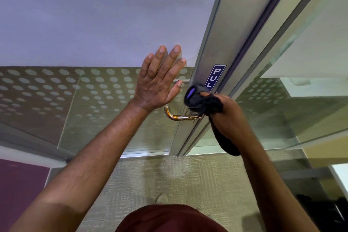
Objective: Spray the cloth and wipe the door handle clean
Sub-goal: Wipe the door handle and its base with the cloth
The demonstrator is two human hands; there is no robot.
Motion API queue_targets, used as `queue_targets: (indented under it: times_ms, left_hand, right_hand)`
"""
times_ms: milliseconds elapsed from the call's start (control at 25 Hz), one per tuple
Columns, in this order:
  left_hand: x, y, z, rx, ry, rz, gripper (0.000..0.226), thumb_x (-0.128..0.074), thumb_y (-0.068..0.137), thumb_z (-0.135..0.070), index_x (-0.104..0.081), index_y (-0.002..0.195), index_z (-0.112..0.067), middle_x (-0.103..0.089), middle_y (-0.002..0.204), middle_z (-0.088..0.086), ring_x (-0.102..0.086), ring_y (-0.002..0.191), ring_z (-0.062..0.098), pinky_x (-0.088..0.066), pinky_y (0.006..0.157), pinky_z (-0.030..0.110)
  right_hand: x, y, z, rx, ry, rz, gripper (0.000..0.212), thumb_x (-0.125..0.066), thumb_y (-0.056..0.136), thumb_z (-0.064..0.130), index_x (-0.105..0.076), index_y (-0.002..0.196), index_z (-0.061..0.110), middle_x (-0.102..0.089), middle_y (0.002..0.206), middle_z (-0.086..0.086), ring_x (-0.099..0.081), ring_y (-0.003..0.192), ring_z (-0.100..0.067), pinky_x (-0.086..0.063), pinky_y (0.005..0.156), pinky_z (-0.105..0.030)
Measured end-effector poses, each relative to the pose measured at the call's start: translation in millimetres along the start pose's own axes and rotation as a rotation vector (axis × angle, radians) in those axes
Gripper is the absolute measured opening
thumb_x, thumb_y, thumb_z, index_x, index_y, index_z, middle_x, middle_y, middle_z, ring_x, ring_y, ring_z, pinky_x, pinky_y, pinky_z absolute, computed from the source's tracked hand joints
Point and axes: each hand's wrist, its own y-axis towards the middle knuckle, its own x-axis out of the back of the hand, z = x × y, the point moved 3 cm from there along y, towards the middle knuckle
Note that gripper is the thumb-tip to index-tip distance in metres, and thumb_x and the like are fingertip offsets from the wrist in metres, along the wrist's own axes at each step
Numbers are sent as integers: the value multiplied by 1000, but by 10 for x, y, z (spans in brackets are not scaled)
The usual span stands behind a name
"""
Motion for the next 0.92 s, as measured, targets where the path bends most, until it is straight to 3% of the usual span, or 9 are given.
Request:
queue_targets:
  times_ms: [120, 160, 240, 360, 520, 600, 720, 840, 920]
  left_hand:
    - [-12, -2, 7, 5, 13, -13, 57, -43, 107, -43, -44, 157, -16, 1, 180, 0, 3, 166, 24, -2, 135, 42]
    - [-16, -2, 8, 6, 14, -14, 57, -43, 107, -43, -44, 157, -16, 1, 180, 0, 3, 166, 24, -2, 135, 42]
    - [-27, -14, 1, 2, 15, -19, 57, -43, 107, -44, -44, 157, -16, -4, 180, 1, 3, 166, 24, -2, 135, 42]
    - [-33, -20, -1, -3, 25, -20, 57, -44, 106, -43, -45, 156, -16, -30, 170, 8, 4, 166, 24, -3, 134, 42]
    - [-39, -20, -8, 12, 26, -31, 55, -44, 106, -43, -47, 155, -17, -38, 163, 9, 5, 166, 23, -3, 134, 42]
    - [-38, -14, 0, 14, 21, -31, 55, -45, 106, -43, -47, 154, -17, -39, 162, 9, 5, 166, 23, -3, 134, 42]
    - [-38, -17, -3, 13, 19, -23, 55, -43, 107, -43, -47, 155, -17, -38, 163, 9, 5, 166, 23, -2, 134, 42]
    - [-38, -16, 1, 18, 16, -14, 55, -44, 107, -43, -45, 155, -17, -37, 163, 9, 7, 166, 22, -2, 134, 42]
    - [-30, -13, 16, 21, 25, -6, 56, -46, 106, -42, -45, 156, -17, -36, 163, 9, 7, 166, 23, -1, 134, 42]
  right_hand:
    - [-33, -192, -127, -83, 121, -76, 45, -58, 82, 27, -61, 116, 57, -68, 89, 32, -67, 86, 5, -53, 69, -28]
    - [-149, -232, -157, -110, 98, -78, 48, -61, 86, 26, -60, 122, 58, -69, 98, 28, -68, 91, 1, -54, 72, -30]
    - [-402, -277, -268, -116, 42, -53, 59, -66, 91, 18, -53, 143, 44, -63, 126, 7, -66, 109, -20, -55, 85, -37]
    - [-545, -223, -419, -104, 70, -24, 74, -68, 91, 12, -41, 154, 38, -49, 134, 3, -61, 114, -20, -49, 91, -31]
    - [-627, -310, -411, -65, 80, -40, 78, -71, 87, 12, -41, 154, 38, -44, 134, 4, -58, 118, -17, -55, 95, -37]
    - [-722, -411, -342, -21, 0, -59, 77, -72, 87, 18, -41, 153, 41, -39, 143, 3, -58, 122, -18, -59, 90, -36]
    - [-719, -360, -356, -20, 23, -86, 69, -72, 89, 21, -45, 149, 42, -38, 138, 7, -60, 112, -14, -56, 83, -30]
    - [-664, -238, -425, -71, 176, -63, 59, -69, 90, 14, -55, 142, 39, -42, 125, 6, -58, 104, -10, -54, 96, -33]
    - [-662, -206, -424, -112, 305, -49, 60, -68, 89, 7, -59, 132, 48, -43, 118, 8, -54, 109, -7, -48, 108, -33]
